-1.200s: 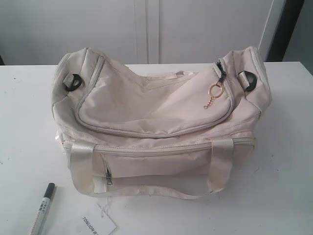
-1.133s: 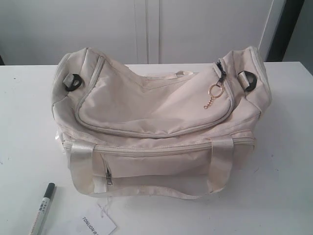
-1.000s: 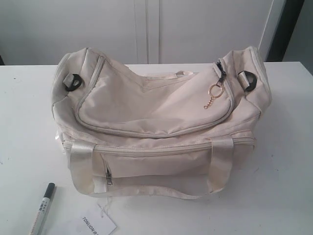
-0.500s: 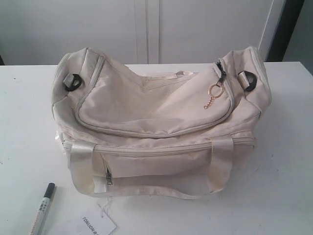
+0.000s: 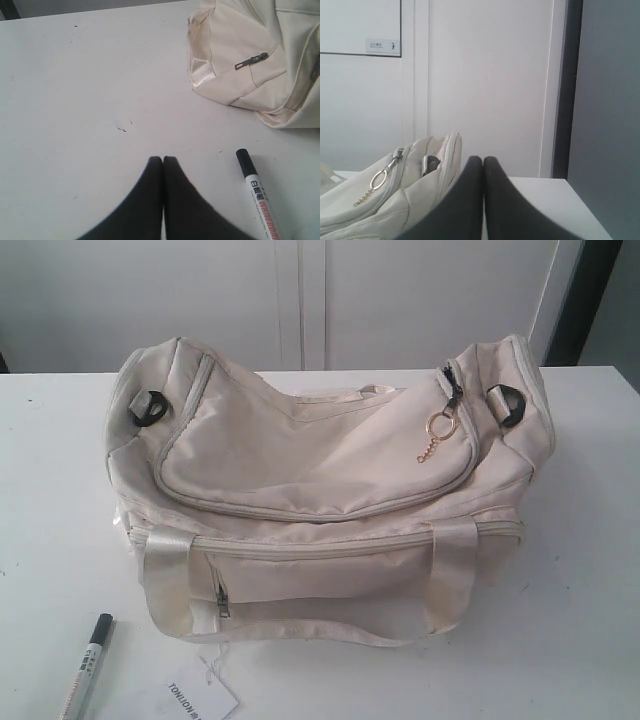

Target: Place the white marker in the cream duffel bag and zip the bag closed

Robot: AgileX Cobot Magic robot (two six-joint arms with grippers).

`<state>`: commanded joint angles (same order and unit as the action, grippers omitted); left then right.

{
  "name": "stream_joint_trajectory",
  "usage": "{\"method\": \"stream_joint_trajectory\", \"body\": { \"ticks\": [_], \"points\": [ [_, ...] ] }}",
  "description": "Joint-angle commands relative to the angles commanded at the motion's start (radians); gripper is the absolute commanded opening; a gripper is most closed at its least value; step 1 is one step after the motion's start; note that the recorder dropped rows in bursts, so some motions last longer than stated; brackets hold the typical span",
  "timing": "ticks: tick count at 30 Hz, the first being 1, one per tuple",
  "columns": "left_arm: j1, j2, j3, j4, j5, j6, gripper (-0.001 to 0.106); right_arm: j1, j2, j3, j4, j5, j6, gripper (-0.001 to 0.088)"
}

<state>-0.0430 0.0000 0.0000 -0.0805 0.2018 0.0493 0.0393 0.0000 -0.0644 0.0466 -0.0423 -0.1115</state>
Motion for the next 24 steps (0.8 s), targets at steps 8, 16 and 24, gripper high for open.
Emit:
{"method": "stream_joint_trajectory", "body": {
  "ticks": [8, 16, 24],
  "points": [
    [0.000, 0.000, 0.000, 0.000, 0.000, 0.000, 0.000, 0.000, 0.000, -0.130, 0.000, 0.176, 0.000, 0.0000],
    [0.000, 0.000, 0.000, 0.000, 0.000, 0.000, 0.000, 0.000, 0.139, -0.268, 0.000, 0.318, 0.004, 0.0000],
    [0.000, 0.000, 0.000, 0.000, 0.000, 0.000, 0.000, 0.000, 0.332, -0.414, 0.002, 0.455, 0.070, 0.0000]
  ]
}}
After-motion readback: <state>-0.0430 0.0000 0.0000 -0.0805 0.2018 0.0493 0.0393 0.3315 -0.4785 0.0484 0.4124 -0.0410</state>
